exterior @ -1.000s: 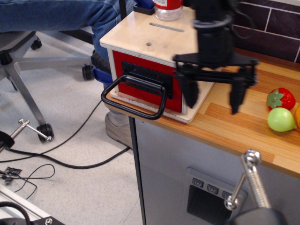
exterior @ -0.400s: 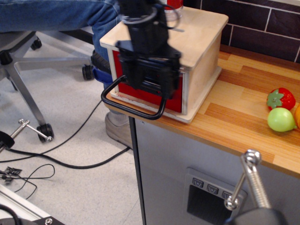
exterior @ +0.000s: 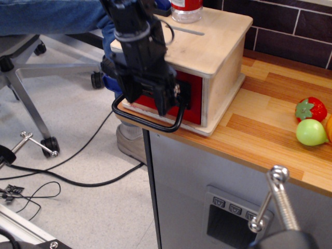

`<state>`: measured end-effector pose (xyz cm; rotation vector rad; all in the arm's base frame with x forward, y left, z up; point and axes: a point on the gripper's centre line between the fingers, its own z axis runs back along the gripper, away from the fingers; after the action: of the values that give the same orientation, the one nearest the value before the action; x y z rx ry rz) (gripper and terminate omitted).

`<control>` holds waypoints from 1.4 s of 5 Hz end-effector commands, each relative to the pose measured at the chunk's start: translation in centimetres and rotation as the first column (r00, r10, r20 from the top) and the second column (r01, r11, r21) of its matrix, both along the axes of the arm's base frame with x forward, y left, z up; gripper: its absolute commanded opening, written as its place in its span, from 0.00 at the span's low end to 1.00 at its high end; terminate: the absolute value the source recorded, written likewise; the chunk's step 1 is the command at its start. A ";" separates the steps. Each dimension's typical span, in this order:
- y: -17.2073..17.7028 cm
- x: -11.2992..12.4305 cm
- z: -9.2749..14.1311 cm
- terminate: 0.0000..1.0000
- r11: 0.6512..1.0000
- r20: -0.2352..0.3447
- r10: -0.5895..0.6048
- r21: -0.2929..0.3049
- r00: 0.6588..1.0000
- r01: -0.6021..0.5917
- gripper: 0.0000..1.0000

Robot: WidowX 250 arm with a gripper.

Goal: Open drawer of box

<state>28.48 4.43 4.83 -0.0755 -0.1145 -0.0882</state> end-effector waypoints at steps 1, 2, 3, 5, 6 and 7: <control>-0.4 0.0 -1.0 0.00 0.999 0.043 -0.015 0.041 0.999 0.013 1.00; -1.6 -1.4 -1.7 0.00 0.999 0.026 0.043 0.029 0.999 -0.044 1.00; -1.9 -2.2 -3.1 0.00 0.993 0.023 0.111 0.033 0.994 -0.112 1.00; -1.7 -6.1 -3.9 0.00 0.984 -0.015 0.175 0.021 0.985 -0.174 1.00; -1.5 -7.4 -3.3 0.00 0.986 -0.018 0.165 -0.004 0.986 -0.165 1.00; -1.7 -8.3 -2.9 0.00 0.988 -0.050 0.152 -0.006 0.987 -0.153 1.00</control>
<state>20.54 2.73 1.70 -0.0682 -0.0789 0.0655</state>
